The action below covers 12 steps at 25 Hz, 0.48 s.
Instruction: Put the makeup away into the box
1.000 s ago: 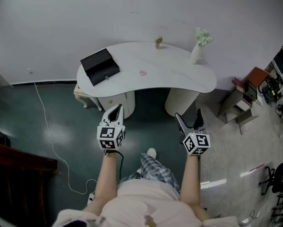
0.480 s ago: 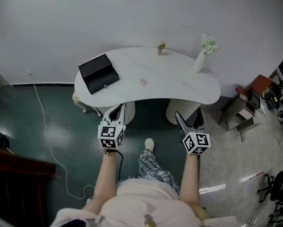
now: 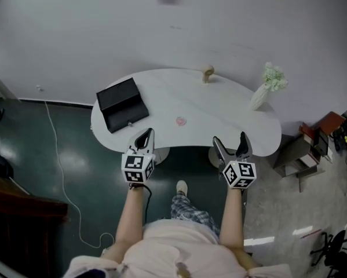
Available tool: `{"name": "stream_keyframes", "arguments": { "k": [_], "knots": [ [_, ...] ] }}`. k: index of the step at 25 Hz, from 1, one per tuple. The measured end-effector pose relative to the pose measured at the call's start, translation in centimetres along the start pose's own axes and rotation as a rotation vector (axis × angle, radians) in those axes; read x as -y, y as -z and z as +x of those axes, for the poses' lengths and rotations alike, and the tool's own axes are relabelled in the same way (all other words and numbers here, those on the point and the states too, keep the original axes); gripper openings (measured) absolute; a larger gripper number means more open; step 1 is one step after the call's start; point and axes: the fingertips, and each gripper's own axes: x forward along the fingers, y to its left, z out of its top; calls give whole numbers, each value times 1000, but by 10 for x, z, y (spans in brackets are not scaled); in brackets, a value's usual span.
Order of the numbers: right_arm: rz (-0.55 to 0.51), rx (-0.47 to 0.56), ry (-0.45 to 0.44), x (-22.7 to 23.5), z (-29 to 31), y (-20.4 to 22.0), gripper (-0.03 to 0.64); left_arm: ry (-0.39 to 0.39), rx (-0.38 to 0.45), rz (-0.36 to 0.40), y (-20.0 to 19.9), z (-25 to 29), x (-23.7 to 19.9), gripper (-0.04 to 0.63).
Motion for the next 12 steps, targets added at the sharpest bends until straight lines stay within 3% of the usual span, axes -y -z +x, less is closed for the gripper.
{"name": "stream_keyframes", "arguments": {
  "k": [12],
  "knots": [
    [-9, -66, -123, 35, 168, -5, 512, -104, -9, -14, -23, 129, -63, 25]
  ]
}}
